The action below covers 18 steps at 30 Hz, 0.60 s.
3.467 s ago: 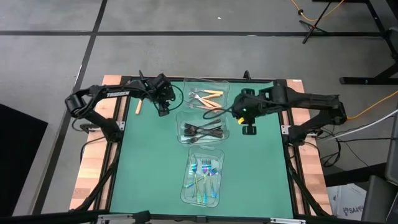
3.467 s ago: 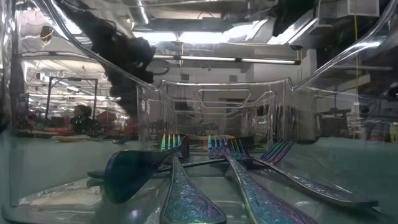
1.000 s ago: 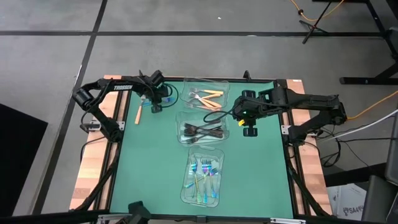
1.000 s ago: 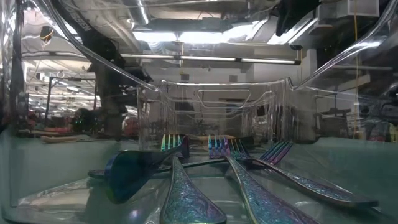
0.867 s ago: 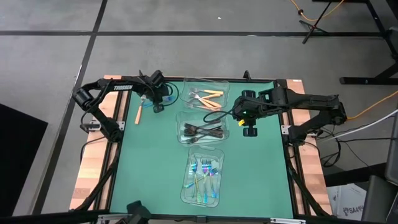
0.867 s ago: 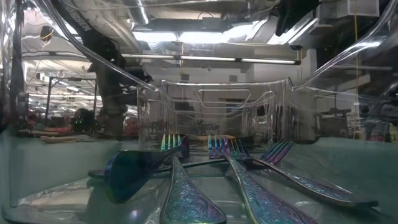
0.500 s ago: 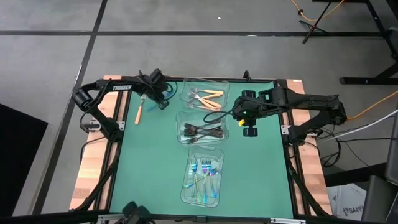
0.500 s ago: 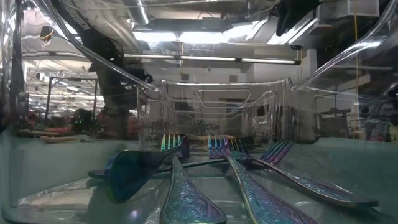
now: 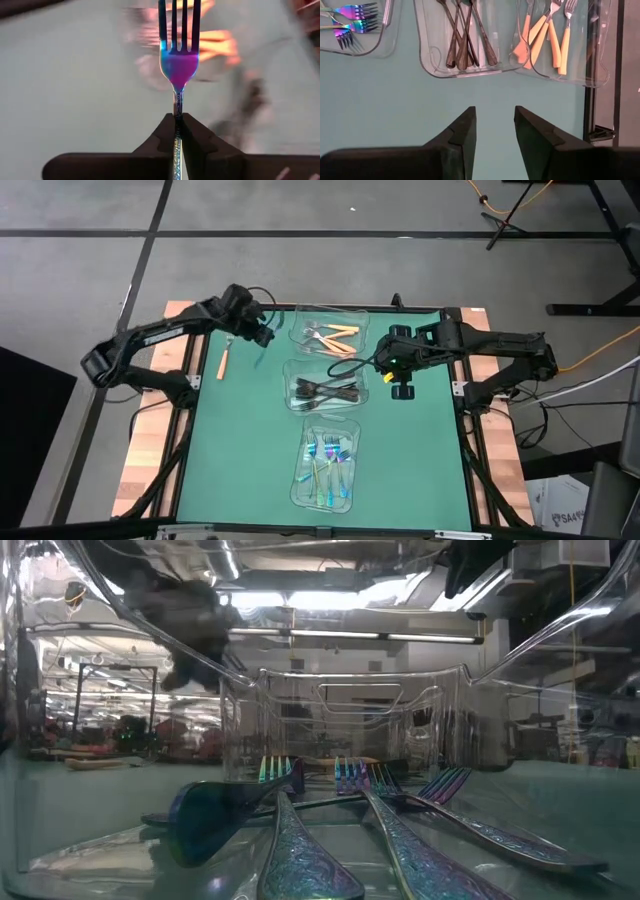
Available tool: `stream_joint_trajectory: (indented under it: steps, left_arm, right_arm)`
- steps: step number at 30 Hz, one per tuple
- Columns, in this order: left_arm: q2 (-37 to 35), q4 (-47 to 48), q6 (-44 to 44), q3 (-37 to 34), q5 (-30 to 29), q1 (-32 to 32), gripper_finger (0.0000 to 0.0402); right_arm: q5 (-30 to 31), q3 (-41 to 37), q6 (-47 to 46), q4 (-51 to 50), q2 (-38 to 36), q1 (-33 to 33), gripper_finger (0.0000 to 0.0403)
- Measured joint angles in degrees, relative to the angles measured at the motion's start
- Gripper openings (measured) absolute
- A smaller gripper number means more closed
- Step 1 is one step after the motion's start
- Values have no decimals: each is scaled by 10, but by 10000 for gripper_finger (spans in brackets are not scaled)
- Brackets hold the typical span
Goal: Sort silverware by color (type)
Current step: Put the blue fork into the bottom transparent bin
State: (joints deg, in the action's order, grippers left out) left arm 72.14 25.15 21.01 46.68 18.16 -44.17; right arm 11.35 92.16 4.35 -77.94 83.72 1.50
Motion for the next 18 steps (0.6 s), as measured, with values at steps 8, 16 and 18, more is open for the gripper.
stream_joint_trajectory:
  steps: [8,16,18]
  left_arm:
    - [-85,-1,183,0,-26,179,10]
    - [-83,-73,370,0,-166,411,10]
    - [-76,-94,411,0,-214,464,10]
  right_arm:
    - [0,0,0,3,0,0,122]
    - [5,0,0,2,0,0,122]
    - [11,0,3,-1,0,0,122]
